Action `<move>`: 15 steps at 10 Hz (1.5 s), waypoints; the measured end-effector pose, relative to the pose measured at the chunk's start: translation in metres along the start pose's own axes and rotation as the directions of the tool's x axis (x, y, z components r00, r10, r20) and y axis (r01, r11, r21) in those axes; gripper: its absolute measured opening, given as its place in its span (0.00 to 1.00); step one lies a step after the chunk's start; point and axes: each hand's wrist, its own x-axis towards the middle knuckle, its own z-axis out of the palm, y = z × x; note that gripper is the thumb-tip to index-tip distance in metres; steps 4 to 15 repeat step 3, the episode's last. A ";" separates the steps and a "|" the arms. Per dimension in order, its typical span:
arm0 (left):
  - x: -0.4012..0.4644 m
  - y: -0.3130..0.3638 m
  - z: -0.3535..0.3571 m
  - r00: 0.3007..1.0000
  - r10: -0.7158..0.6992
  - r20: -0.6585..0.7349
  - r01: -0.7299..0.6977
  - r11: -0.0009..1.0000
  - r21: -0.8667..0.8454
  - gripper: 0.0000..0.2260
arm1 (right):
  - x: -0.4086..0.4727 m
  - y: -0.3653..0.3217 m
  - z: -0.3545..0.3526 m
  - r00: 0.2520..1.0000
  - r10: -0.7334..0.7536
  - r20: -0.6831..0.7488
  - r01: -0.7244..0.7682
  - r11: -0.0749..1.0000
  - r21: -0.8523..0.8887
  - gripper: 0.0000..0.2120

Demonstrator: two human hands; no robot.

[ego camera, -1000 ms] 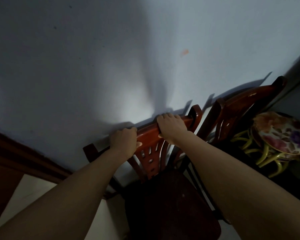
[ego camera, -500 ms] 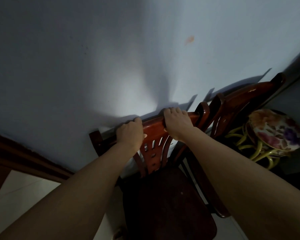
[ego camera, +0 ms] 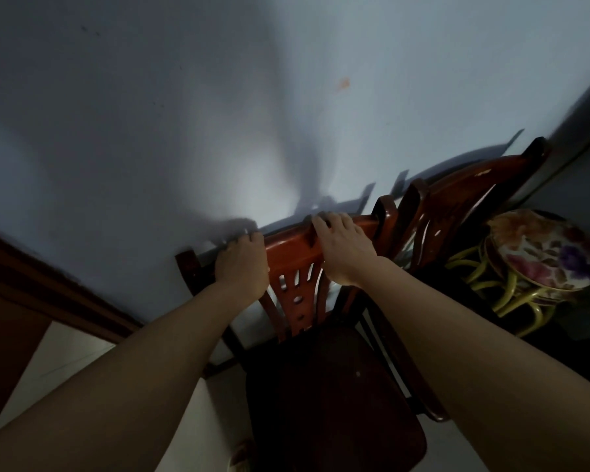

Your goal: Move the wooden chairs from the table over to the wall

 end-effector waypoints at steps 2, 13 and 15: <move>-0.023 0.022 -0.017 0.990 0.015 0.137 -0.018 1.000 0.020 0.26 | -0.047 0.014 -0.010 0.991 0.045 0.122 -0.045 0.999 0.001 0.35; -0.038 0.039 -0.016 0.978 0.036 0.208 -0.031 0.999 -0.026 0.30 | -0.074 0.027 -0.011 0.982 0.091 0.163 -0.090 0.996 -0.016 0.35; -0.038 0.039 -0.016 0.978 0.036 0.208 -0.031 0.999 -0.026 0.30 | -0.074 0.027 -0.011 0.982 0.091 0.163 -0.090 0.996 -0.016 0.35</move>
